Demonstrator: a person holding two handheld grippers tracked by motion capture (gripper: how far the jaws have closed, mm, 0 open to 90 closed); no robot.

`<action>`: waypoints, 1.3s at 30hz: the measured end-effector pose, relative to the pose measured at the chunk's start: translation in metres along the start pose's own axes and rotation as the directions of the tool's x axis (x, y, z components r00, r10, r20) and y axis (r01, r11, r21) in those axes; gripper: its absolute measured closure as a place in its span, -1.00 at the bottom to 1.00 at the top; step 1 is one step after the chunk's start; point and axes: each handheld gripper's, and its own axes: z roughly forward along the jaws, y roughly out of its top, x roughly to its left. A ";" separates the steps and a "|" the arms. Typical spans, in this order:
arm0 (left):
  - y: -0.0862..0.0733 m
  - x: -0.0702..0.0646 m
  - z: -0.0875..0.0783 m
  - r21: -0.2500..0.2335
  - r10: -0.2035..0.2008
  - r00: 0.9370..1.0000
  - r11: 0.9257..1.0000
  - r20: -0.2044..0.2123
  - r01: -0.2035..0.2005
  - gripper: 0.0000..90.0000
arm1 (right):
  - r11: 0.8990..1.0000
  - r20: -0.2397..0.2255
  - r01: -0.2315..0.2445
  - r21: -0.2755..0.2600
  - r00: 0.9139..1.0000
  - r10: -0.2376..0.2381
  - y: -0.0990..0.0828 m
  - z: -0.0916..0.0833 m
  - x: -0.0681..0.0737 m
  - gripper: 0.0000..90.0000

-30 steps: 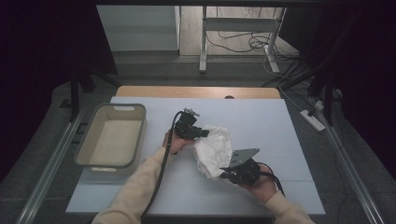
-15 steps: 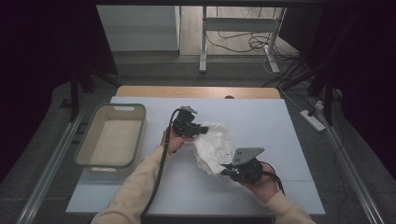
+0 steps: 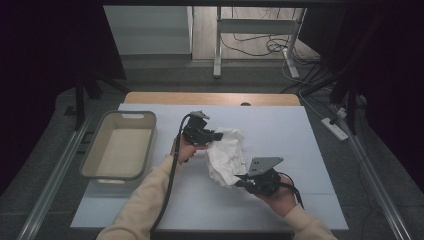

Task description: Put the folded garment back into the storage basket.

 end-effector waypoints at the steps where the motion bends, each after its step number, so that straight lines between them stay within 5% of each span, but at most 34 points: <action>1: 0.000 0.000 -0.001 -0.003 -0.001 1.000 1.000 0.001 0.001 0.74 | 1.000 0.001 -0.002 -0.002 1.000 0.002 0.000 0.000 0.000 0.82; 15: 0.004 -0.002 -0.016 -0.046 0.001 1.000 0.999 -0.006 -0.001 0.74 | 1.000 -0.003 -0.006 -0.030 1.000 0.006 0.008 0.001 -0.001 0.82; 39: 0.010 0.003 -0.087 -0.172 0.004 0.998 0.985 -0.063 -0.015 0.74 | 0.992 -0.008 0.029 -0.124 1.000 -0.030 0.061 0.011 -0.003 0.82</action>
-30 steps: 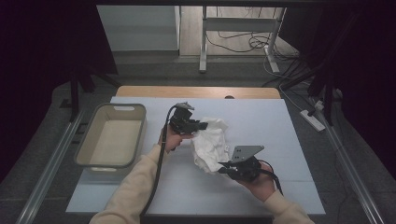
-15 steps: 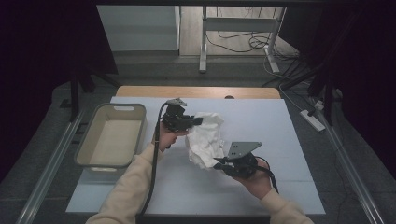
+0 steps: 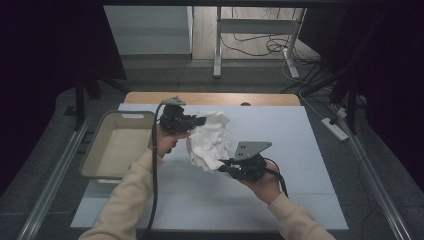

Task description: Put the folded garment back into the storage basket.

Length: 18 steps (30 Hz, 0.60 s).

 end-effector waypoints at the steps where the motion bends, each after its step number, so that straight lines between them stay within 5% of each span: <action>1: 0.000 0.001 -0.003 -0.005 -0.002 1.000 1.000 0.000 0.002 0.74 | 1.000 0.000 0.001 -0.002 1.000 -0.001 0.001 0.001 0.000 0.82; 18: 0.006 0.014 -0.048 -0.042 0.007 0.999 0.999 -0.039 -0.008 0.74 | 0.998 -0.024 -0.002 -0.061 1.000 0.001 0.031 0.025 -0.002 0.82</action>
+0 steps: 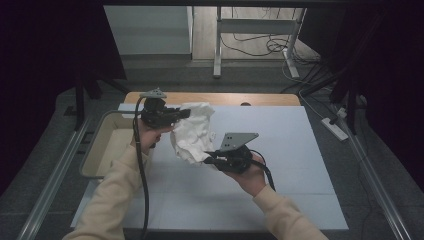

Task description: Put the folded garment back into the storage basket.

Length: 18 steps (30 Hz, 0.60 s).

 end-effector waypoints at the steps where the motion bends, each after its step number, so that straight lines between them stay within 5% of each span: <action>1: 0.000 0.000 -0.002 -0.005 0.001 1.000 1.000 -0.001 -0.001 0.74 | 1.000 -0.002 0.004 -0.002 1.000 -0.004 0.002 0.002 0.000 0.82; 18: -0.003 0.016 -0.043 -0.029 -0.008 0.998 1.000 -0.058 0.007 0.74 | 1.000 -0.030 0.021 -0.011 0.999 -0.022 0.028 0.036 0.003 0.82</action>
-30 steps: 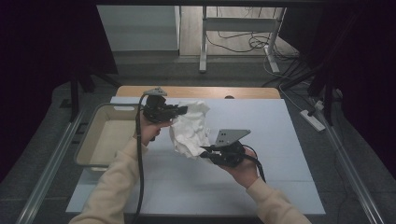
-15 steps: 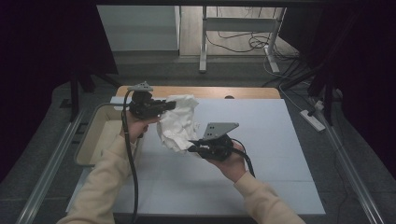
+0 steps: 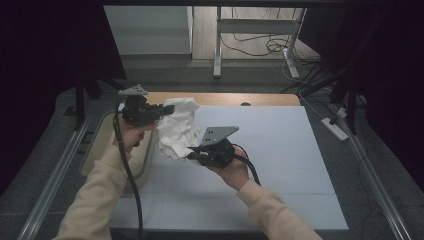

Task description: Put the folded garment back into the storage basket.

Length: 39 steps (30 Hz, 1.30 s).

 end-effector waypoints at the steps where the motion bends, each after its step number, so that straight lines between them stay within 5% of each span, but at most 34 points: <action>1: 0.000 0.001 -0.003 -0.002 -0.001 1.000 1.000 -0.001 0.001 0.74 | 1.000 -0.002 0.003 0.002 1.000 -0.003 0.002 0.002 0.000 0.82; 39: -0.026 0.051 -0.077 -0.052 -0.078 0.989 0.996 -0.127 0.072 0.74 | 0.999 -0.086 0.044 -0.004 0.995 -0.044 0.049 0.078 0.010 0.82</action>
